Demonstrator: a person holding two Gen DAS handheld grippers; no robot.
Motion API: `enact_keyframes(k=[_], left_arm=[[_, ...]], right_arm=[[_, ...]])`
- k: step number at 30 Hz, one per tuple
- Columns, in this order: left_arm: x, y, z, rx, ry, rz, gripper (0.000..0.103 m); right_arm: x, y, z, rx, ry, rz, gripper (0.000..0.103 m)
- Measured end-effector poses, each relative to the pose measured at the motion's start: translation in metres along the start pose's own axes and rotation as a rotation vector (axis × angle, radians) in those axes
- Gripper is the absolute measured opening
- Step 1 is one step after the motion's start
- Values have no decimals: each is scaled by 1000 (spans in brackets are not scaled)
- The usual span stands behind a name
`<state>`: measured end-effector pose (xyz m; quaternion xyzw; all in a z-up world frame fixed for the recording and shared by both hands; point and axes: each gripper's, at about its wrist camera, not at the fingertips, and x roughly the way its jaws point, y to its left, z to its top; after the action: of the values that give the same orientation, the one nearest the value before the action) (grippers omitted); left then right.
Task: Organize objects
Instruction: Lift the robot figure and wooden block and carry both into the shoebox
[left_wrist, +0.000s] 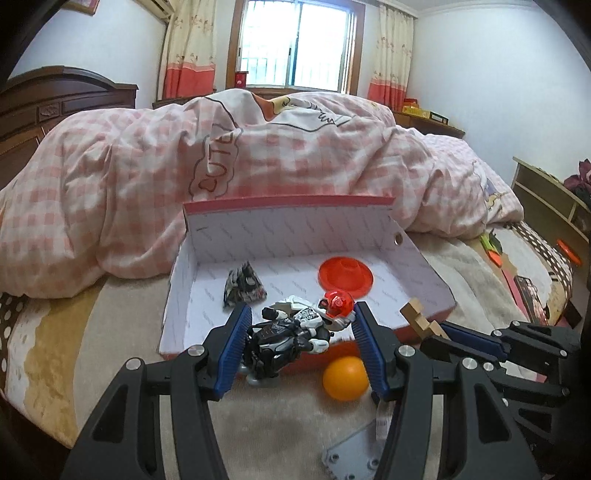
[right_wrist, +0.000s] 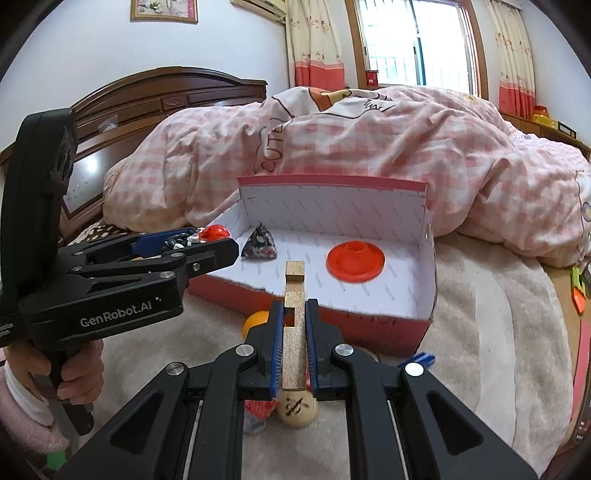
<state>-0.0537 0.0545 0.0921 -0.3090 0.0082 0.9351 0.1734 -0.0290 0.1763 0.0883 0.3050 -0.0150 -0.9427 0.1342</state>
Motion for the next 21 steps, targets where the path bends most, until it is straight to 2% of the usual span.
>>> enact_keyframes(k=[11, 21], left_arm=[[32, 7, 15, -19, 19, 32, 56], [68, 17, 24, -42, 67, 65, 56]], right_arm=[[20, -7, 19, -10, 2, -13, 13], [44, -19, 35, -5, 25, -35, 13]])
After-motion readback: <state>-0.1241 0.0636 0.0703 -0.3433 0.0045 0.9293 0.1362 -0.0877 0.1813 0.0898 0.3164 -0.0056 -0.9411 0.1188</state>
